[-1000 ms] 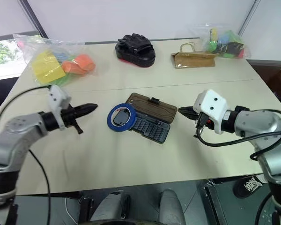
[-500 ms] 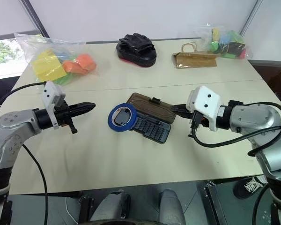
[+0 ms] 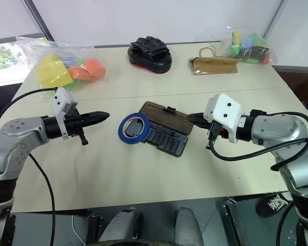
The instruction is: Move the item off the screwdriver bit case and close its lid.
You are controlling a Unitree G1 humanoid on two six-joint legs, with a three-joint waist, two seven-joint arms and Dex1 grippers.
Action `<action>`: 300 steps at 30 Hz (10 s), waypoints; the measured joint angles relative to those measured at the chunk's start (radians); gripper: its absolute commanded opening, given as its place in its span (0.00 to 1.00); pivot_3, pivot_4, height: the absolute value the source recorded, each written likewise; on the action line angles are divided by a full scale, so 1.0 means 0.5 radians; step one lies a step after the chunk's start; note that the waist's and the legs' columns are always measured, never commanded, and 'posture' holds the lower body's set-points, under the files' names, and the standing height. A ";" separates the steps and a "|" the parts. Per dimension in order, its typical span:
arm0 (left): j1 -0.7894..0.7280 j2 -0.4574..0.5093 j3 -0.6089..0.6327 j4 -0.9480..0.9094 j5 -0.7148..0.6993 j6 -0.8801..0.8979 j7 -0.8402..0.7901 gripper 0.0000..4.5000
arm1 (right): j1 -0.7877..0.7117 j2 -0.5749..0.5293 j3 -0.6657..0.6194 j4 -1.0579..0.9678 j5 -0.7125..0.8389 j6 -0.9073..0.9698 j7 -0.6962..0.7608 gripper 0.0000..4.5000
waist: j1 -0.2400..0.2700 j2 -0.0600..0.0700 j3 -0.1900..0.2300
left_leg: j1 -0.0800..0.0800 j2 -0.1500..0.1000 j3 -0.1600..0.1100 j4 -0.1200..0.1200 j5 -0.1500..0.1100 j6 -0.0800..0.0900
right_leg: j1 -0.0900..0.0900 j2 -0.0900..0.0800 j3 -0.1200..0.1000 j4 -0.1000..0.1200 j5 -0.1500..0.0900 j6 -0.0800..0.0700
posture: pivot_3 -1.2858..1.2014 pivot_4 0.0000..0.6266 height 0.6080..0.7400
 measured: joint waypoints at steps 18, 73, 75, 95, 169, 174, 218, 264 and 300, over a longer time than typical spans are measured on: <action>-0.307 -0.263 -0.592 0.611 0.433 -0.542 -0.412 0.99 | 0.044 0.114 0.064 0.009 -0.101 -0.061 -0.144 0.00 | 0.005 -0.001 0.000 | -0.001 -0.001 0.003 0.002 0.000 0.000 | 0.000 0.000 0.000 0.001 0.000 0.000 | 0.52 0.24 1.00; 0.180 -0.400 0.168 0.408 0.978 -0.195 0.848 0.11 | 0.007 0.241 0.242 0.068 -0.186 -0.111 -0.212 0.00 | -0.017 -0.001 0.001 | -0.001 0.000 -0.001 0.003 0.003 -0.005 | -0.004 0.001 -0.001 0.007 0.000 0.001 | 0.52 0.24 1.00; 0.285 -0.402 0.236 0.329 0.986 -0.072 0.937 0.11 | -0.022 0.252 0.266 0.102 -0.194 -0.138 -0.190 0.00 | -0.010 -0.001 0.001 | -0.001 0.000 -0.001 0.003 0.003 -0.005 | -0.003 0.001 -0.001 0.006 0.000 0.001 | 0.52 0.24 1.00; 0.481 -0.431 0.544 0.395 0.972 0.013 1.230 1.00 | -0.097 0.305 0.350 0.247 -0.245 -0.224 -0.125 0.00 | 0.009 0.004 -0.003 | 0.001 -0.001 0.000 0.002 0.004 -0.008 | -0.002 -0.001 0.001 0.006 0.000 0.000 | 0.52 0.24 1.00; -0.135 -0.509 -0.237 0.201 0.282 0.050 0.256 0.00 | -0.457 0.914 0.382 0.808 -0.514 1.083 -1.169 0.99 | -0.052 -0.004 -0.001 | -0.014 -0.001 0.003 0.001 0.008 -0.015 | -0.024 0.000 0.003 0.012 0.001 0.000 | 0.52 0.24 1.00; -0.134 -0.508 -0.234 0.193 0.277 0.047 0.275 0.00 | -0.491 0.913 0.344 0.868 -0.512 1.114 -1.151 0.87 | -0.050 -0.004 -0.001 | -0.015 -0.001 0.004 0.001 0.009 -0.015 | -0.024 0.000 0.004 0.012 0.001 0.000 | 0.52 0.24 1.00; -0.201 -0.494 -0.187 0.185 0.278 -0.085 0.326 0.00 | -1.317 0.459 1.315 2.286 -1.151 -1.453 0.698 0.01 | -0.049 -0.007 -0.002 | -0.025 -0.002 0.006 0.004 0.011 -0.020 | -0.030 -0.001 0.000 0.009 0.001 0.000 | 0.52 0.24 1.00; -0.135 -0.317 -0.274 0.014 -0.035 0.100 -0.116 0.00 | -1.280 0.575 1.030 2.379 -1.399 -1.735 0.673 0.99 | -0.082 -0.005 -0.003 | -0.026 -0.002 -0.002 0.005 0.014 -0.025 | -0.030 -0.001 0.000 0.012 0.001 0.000 | 0.52 0.24 1.00; -0.088 -0.240 -0.931 0.391 0.457 -0.542 -0.710 0.00 | -0.922 0.538 0.682 1.024 -0.746 0.337 0.298 0.99 | -0.051 -0.002 -0.003 | -0.027 -0.002 0.006 0.008 0.013 -0.023 | -0.032 -0.001 0.000 0.016 0.001 0.000 | 0.52 0.24 1.00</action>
